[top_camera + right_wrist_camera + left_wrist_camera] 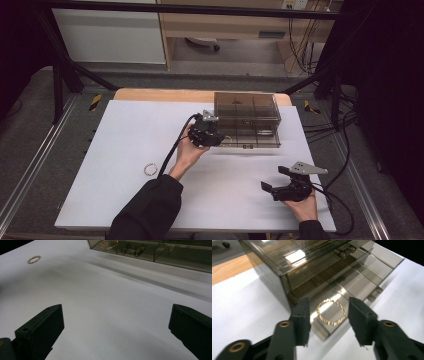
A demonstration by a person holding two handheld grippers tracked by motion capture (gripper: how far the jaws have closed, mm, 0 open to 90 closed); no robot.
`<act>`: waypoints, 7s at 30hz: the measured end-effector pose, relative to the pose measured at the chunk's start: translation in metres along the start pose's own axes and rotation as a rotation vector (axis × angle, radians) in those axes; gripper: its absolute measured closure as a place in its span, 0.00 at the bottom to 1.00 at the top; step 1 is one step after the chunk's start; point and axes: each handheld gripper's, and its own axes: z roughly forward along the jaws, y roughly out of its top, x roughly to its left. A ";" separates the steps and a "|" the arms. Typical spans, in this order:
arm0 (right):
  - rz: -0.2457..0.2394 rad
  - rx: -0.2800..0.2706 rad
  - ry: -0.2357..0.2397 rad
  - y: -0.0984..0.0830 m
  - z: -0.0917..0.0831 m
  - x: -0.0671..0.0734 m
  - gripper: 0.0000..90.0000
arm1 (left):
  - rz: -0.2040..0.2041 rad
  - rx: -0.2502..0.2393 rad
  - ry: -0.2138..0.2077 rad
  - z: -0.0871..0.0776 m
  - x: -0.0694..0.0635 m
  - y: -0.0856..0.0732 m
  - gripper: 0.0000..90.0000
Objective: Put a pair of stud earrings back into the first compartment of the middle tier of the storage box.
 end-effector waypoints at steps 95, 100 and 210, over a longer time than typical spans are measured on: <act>0.000 0.014 -0.007 0.000 0.001 0.000 0.01 | -0.180 0.193 0.241 -0.119 0.089 -0.172 0.93; 0.001 0.015 -0.006 0.000 0.001 0.000 0.01 | -0.173 0.203 0.245 -0.118 0.088 -0.171 0.94; -0.004 0.025 -0.008 -0.001 0.001 0.000 0.01 | -0.022 0.053 0.047 -0.027 -0.003 -0.006 0.96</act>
